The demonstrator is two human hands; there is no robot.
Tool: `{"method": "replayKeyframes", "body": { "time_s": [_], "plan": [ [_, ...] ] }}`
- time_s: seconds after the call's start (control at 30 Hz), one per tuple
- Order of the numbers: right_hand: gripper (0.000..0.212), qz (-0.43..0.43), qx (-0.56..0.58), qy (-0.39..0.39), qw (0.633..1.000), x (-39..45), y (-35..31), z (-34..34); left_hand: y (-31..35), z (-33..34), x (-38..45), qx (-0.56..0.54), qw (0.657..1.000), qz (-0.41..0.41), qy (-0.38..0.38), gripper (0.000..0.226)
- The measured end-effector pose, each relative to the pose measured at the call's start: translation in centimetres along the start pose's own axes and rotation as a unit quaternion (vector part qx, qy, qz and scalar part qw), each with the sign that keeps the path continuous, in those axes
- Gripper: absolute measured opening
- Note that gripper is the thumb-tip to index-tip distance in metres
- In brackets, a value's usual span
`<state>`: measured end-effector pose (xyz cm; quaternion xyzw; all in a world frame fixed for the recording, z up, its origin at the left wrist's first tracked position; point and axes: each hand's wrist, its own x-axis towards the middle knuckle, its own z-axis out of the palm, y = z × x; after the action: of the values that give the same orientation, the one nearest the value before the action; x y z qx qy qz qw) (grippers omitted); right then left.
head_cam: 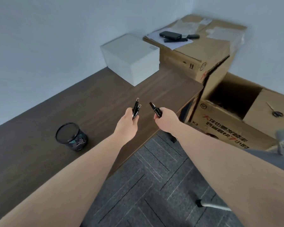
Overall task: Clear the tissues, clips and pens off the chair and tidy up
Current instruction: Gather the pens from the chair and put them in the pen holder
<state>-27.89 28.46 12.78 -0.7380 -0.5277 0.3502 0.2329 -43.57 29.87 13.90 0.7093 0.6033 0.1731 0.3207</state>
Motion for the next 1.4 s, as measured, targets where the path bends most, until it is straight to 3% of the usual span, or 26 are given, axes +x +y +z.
{"method": "replayKeyframes", "body": {
  "time_s": [0.27, 0.53, 0.9, 1.27, 1.4],
  "plan": [
    [0.01, -0.046, 0.081, -0.024, 0.995, 2.8, -13.0, 10.9, -10.6, -11.2, 0.7, -0.105, 0.986, -0.048, 0.119, 0.019],
    [0.008, -0.024, 0.214, -0.01, 0.977, 4.2, -20.7, 18.3, -16.7, -15.4, 2.4, -0.269, 0.944, -0.078, 0.173, 0.015],
    [0.023, -0.009, 0.26, -0.013, 0.965, 5.1, -23.0, 23.0, -20.1, -14.7, 3.0, -0.277, 0.943, -0.09, 0.164, 0.009],
    [0.02, -0.016, 0.303, 0.007, 0.953, 5.3, -23.5, 24.8, -20.4, -14.8, 2.5, -0.299, 0.931, -0.099, 0.184, 0.011],
    [0.005, -0.015, 0.284, 0.007, 0.959, 5.1, -23.0, 25.7, -20.6, -14.7, 2.4, -0.304, 0.928, -0.107, 0.187, 0.012]
  ]
}}
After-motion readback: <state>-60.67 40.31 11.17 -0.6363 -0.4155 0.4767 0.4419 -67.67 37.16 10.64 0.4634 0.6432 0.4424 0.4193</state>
